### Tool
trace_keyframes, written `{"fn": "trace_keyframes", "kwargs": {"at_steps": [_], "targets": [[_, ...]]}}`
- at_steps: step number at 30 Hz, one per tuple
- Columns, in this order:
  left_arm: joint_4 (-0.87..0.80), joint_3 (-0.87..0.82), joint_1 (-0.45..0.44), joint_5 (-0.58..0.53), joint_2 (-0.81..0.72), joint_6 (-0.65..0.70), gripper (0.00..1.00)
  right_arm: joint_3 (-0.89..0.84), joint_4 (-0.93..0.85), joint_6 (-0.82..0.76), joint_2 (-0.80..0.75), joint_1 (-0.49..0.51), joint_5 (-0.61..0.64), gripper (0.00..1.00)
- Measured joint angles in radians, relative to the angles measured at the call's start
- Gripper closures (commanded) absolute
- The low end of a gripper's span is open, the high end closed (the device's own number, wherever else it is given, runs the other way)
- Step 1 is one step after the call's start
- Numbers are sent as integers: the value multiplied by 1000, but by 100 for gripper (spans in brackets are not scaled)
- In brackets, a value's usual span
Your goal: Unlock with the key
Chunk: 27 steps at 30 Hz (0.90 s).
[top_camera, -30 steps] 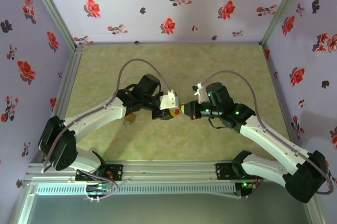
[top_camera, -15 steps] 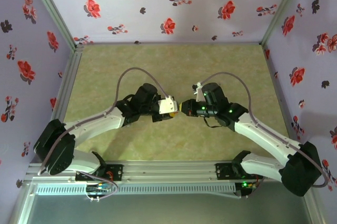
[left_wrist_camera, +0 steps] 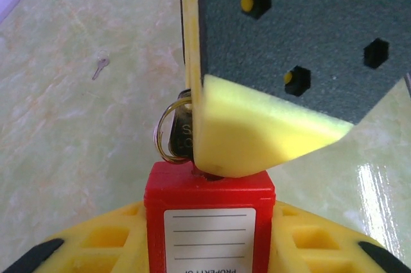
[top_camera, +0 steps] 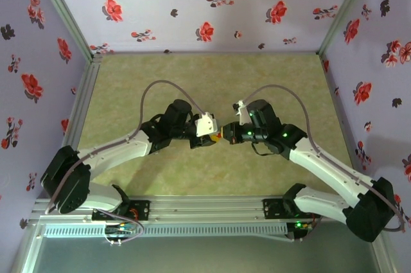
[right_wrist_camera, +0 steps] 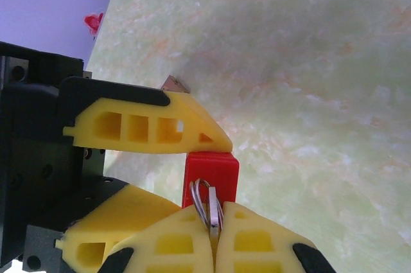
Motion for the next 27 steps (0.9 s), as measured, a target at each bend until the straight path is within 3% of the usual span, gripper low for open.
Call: {"fn": "trace_keyframes", "kwargs": {"at_steps": [4, 9, 17, 24, 26, 27], "targets": [[0, 0, -29, -138, 1, 49, 100, -2, 48, 80, 37, -8, 9, 100], [75, -6, -95, -404, 56, 181, 100, -89, 212, 356, 60, -46, 7, 100], [423, -123, -146, -603, 180, 306, 100, -249, 475, 783, 83, -76, 38, 100], [587, -142, -157, -693, 221, 308, 100, -272, 566, 978, 76, -83, 44, 100], [621, -142, -157, -699, 221, 290, 100, -277, 586, 1006, 57, -92, 36, 93], [635, -142, -157, -698, 221, 279, 100, -277, 587, 1015, 46, -98, 27, 85]]}}
